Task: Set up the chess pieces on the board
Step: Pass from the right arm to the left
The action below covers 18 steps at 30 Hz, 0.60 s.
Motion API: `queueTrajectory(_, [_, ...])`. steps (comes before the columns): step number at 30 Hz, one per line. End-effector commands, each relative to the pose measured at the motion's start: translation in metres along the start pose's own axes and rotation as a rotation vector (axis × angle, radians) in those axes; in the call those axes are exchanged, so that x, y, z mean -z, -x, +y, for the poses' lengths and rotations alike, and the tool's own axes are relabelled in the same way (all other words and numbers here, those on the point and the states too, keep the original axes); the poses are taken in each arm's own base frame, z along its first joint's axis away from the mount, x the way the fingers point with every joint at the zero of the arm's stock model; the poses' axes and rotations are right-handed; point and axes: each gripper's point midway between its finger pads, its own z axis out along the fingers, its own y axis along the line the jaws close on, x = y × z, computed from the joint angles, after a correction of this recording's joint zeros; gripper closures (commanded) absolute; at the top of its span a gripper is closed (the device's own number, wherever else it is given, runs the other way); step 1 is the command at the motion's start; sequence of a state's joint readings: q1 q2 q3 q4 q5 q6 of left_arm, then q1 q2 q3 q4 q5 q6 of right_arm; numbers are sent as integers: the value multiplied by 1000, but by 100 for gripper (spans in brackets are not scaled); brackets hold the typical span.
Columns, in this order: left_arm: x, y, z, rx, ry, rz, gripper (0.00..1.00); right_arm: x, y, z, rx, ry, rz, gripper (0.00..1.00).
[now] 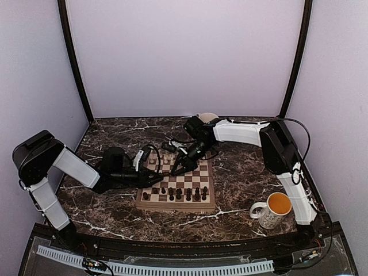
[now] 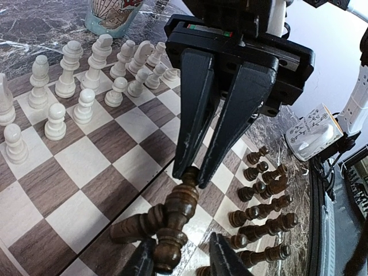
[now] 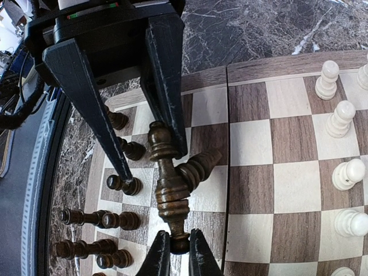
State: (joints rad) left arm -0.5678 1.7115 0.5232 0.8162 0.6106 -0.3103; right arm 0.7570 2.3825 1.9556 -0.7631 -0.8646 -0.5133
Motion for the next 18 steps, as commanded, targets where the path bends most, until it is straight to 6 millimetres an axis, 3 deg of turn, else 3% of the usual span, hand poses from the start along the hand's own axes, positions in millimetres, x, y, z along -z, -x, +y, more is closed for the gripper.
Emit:
queueTrajectory(1, [-1, 17, -13, -23, -55, -47, 68, -1, 1, -3, -12, 12, -16, 90])
queueTrajectory(10, [-1, 20, -15, 18, -69, -60, 65, -2, 0, -4, -17, 16, -15, 90])
queueTrajectory(18, [-8, 22, -8, 83, -61, -68, 76, -3, -1, -4, -19, 17, -14, 90])
